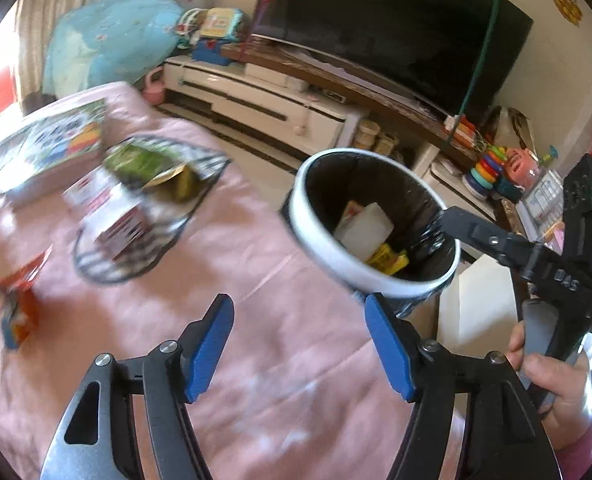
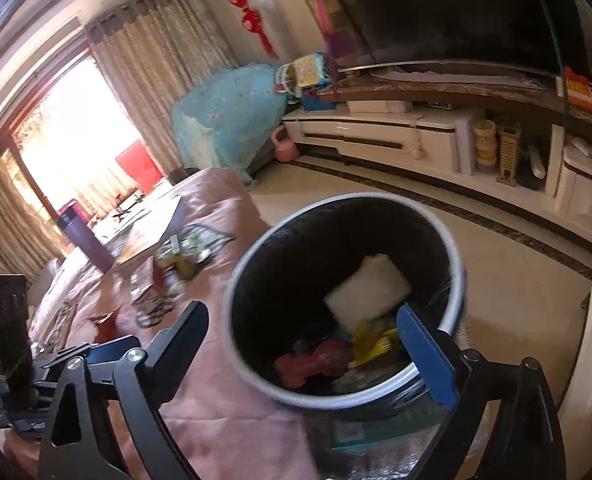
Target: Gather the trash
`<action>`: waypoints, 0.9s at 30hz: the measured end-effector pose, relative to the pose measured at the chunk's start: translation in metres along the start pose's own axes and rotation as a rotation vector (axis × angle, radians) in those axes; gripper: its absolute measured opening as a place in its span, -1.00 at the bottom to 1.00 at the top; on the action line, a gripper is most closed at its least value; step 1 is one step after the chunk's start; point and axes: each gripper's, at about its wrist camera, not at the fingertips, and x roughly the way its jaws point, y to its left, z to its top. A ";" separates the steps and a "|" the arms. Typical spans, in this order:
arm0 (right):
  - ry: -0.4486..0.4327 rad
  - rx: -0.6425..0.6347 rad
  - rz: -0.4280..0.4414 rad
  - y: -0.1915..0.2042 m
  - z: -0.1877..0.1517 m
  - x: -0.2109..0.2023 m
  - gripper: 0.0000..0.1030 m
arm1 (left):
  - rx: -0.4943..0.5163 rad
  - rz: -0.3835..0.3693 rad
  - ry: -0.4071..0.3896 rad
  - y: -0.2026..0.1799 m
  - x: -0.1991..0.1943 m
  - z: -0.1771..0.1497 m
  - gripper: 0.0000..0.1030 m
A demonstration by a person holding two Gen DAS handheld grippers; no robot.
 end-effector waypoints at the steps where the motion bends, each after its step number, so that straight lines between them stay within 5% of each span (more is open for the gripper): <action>1: 0.002 -0.012 0.012 0.008 -0.004 -0.001 0.91 | -0.015 0.011 -0.003 0.007 -0.007 -0.005 0.31; 15: 0.057 -0.209 0.144 0.122 -0.057 0.021 0.93 | -0.164 0.131 -0.041 0.082 -0.090 -0.066 0.40; 27: 0.171 -0.199 0.175 0.163 -0.069 0.066 0.93 | -0.251 0.178 -0.077 0.137 -0.114 -0.075 0.40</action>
